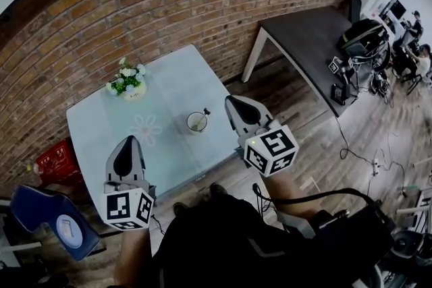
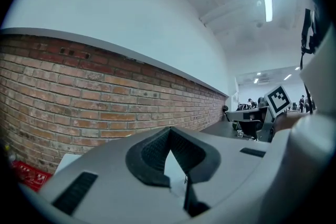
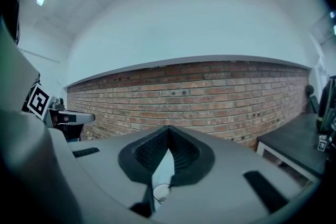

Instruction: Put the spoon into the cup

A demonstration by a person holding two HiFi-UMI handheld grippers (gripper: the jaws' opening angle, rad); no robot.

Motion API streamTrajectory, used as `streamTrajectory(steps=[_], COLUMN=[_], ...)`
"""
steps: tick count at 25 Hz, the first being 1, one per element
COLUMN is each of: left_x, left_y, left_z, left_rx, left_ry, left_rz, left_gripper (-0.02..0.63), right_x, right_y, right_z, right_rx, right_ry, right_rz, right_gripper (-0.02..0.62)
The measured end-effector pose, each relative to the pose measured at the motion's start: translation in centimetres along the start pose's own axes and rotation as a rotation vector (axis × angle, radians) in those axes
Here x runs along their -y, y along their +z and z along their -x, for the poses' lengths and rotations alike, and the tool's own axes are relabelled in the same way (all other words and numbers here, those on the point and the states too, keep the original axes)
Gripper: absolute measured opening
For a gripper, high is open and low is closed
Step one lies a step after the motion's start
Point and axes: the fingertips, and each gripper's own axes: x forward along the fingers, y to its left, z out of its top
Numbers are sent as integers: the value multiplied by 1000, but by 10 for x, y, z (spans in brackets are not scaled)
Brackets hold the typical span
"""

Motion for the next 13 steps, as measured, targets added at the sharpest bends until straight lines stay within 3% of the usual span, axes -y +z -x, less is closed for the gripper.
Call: streamTrajectory(steps=[5,13], left_x=[-3,-8], left_y=[-3,2], left_z=[3,3], left_rx=[-4,1], left_ry=[3,25], left_rz=[33,21], left_gripper=[11,11], right_x=[-1,3], right_y=[3,8], right_z=[-3,-4], right_rx=[14,14], right_ry=[-2,-25], right_rz=[2,-10], right_gripper=[18,18])
